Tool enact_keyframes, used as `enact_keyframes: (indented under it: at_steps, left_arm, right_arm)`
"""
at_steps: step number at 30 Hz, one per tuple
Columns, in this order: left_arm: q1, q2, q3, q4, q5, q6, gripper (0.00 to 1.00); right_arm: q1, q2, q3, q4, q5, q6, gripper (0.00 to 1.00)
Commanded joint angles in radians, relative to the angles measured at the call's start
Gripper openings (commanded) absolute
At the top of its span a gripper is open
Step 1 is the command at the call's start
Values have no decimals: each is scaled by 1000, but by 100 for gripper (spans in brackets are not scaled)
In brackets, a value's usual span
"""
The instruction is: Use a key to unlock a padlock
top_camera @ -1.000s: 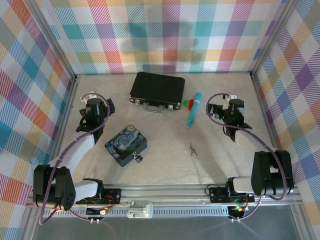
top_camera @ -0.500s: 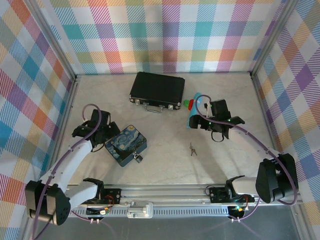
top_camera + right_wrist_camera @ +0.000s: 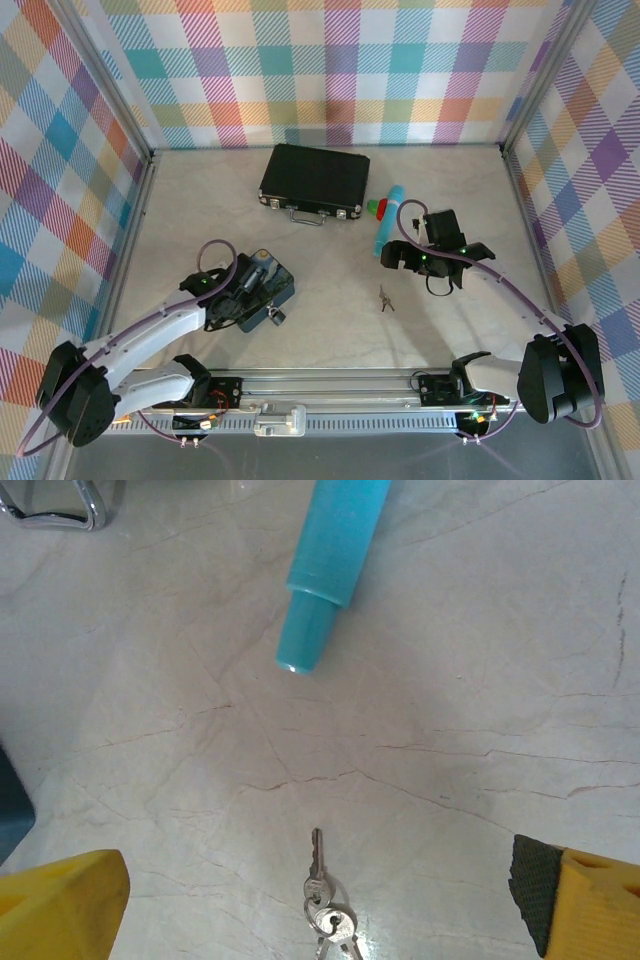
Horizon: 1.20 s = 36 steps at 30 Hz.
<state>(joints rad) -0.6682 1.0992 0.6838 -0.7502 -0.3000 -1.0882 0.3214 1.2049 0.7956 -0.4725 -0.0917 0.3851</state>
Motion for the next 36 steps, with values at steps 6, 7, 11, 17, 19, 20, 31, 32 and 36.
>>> enact_keyframes:
  at_steps: [6, 7, 11, 17, 19, 20, 31, 32, 36]
  left_arm:
    - [-122, 261, 84, 245, -4, -123, 100]
    - [-128, 287, 86, 268, 4, -144, 100]
    - [-147, 377, 112, 349, 21, -169, 100]
    - [-147, 478, 205, 357, -6, -92, 99]
    - [-141, 497, 237, 333, -36, -51, 100]
    - [-137, 502, 243, 329, -51, -36, 100]
    - [-67, 308, 214, 316, -186, 149, 100]
    - [-62, 277, 205, 328, -187, 170, 99]
    - [-43, 181, 193, 375, -141, 250, 100]
  right_arm:
    - [7, 20, -40, 26, -25, 30, 99]
    - [6, 27, -45, 23, -26, 35, 99]
    - [8, 14, -75, 22, -11, 63, 100]
    - [7, -38, -105, -5, 1, 66, 93]
    - [8, -46, -114, -14, -10, 64, 89]
    - [8, -47, -119, -19, -14, 62, 86]
    - [147, 48, -111, -39, 74, 57, 65]
    - [164, 65, -101, -40, 83, 58, 64]
    - [221, 154, -58, -38, 121, 61, 57]
